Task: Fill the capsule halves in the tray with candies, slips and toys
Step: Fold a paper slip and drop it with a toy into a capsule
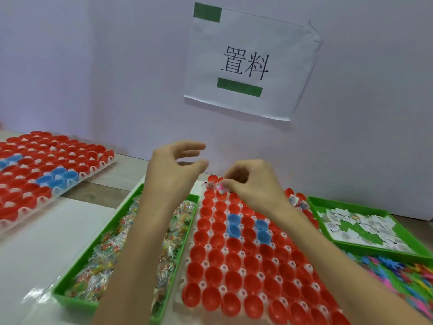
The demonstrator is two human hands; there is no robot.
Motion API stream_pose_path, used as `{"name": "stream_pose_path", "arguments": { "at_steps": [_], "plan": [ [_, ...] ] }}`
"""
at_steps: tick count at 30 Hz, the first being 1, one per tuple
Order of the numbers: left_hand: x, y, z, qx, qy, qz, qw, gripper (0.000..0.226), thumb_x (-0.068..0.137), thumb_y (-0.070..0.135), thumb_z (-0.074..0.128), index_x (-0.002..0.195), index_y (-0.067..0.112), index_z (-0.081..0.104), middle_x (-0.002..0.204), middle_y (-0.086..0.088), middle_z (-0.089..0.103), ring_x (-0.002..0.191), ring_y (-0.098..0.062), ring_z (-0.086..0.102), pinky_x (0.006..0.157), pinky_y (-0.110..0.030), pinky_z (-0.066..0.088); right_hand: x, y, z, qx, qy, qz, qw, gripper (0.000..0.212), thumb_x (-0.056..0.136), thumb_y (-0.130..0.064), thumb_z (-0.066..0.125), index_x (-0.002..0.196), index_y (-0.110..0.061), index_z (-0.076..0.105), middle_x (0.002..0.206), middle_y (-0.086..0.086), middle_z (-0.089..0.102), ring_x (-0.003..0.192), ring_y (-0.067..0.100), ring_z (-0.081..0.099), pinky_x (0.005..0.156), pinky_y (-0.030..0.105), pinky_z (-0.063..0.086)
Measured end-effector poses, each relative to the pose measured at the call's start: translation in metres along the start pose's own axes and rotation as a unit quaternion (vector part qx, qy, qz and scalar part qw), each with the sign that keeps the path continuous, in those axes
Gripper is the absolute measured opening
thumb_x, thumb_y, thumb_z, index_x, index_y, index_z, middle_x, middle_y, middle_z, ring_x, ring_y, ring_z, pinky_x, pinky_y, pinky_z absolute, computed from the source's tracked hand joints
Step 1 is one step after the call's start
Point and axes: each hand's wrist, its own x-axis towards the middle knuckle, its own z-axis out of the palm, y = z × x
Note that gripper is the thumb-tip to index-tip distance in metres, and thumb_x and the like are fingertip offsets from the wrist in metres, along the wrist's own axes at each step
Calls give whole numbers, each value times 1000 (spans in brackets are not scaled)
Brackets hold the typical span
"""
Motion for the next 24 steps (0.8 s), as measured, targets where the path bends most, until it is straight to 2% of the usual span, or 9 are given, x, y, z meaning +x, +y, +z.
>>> {"name": "stream_pose_path", "arguments": {
  "at_steps": [3,6,13,19,24],
  "plan": [
    [2,-2,-11,-9,18,-11,1000,25,87,15,74,108,28,75,109,7,73,96,-2,67,92,-40,57,16,13,30,-86,-43,-17,995,3,83,-18,78,81,-17,76,75,-7,72,69,6,66,72,28,57],
    [0,0,-10,-37,14,-2,999,22,88,16,73,103,32,75,106,11,73,95,0,67,93,-40,57,22,23,49,-129,-57,-17,990,4,85,-19,77,82,-19,74,80,-7,72,74,7,66,77,36,59],
    [2,4,-16,-48,10,7,999,18,90,19,71,99,34,76,104,10,74,100,-8,69,94,-42,56,27,24,54,-164,-89,-10,982,8,84,-22,78,78,-21,74,77,-10,71,76,9,65,91,41,54],
    [3,3,-25,-54,19,-5,998,17,91,18,69,94,35,74,102,10,73,101,-10,68,97,-45,55,26,21,57,-184,-124,-27,975,6,83,-20,79,78,-18,76,73,-12,67,73,7,64,91,39,54],
    [2,3,-28,-57,32,6,998,18,92,17,69,94,35,74,100,9,74,101,-11,68,96,-46,55,24,23,61,-211,-110,-41,970,8,86,-31,76,80,-25,77,78,-13,68,81,7,60,103,38,40]
  ]
}}
